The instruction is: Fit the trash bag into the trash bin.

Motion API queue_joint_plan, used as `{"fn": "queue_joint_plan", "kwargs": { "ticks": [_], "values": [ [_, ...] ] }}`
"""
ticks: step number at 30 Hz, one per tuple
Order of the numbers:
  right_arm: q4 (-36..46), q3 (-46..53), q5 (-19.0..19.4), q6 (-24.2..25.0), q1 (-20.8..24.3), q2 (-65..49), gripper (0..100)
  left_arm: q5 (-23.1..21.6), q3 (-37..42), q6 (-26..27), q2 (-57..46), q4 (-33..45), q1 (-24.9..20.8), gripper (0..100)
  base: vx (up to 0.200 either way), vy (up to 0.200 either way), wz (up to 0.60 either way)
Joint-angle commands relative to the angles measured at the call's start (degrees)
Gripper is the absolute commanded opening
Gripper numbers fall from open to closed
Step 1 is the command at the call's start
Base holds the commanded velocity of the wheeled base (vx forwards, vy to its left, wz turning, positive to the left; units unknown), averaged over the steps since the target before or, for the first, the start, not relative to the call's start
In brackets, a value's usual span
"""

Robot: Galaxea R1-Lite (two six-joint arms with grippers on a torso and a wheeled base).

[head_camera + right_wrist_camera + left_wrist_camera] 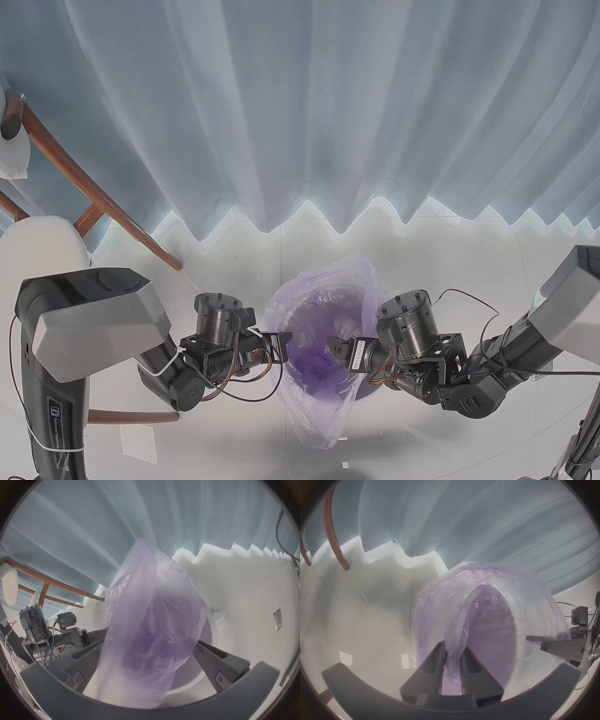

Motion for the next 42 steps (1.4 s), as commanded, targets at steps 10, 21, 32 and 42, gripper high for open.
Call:
{"fn": "queue_joint_plan", "kwargs": {
  "ticks": [10,21,32,42],
  "values": [
    [0.41,4.65,-0.67,-1.62,-1.05,-4.61,100,4.93,-1.18,0.14,-0.33,-0.08,-0.15,0,0.000,0.000,0.00],
    [-0.11,4.30,-0.67,-1.62,-1.66,-2.94,0,5.28,-0.83,0.05,-2.62,-0.08,0.46,0,0.000,0.000,0.00],
    [-0.02,6.32,-0.67,-1.45,-6.41,-5.93,0,4.41,2.51,-0.56,-8.77,0.53,3.45,0,0.000,0.000,0.00],
    [-0.11,6.85,-0.58,-1.10,-7.90,-5.49,0,3.61,3.65,-1.27,-12.55,0.71,5.65,0,0.000,0.000,0.00]
  ]
}}
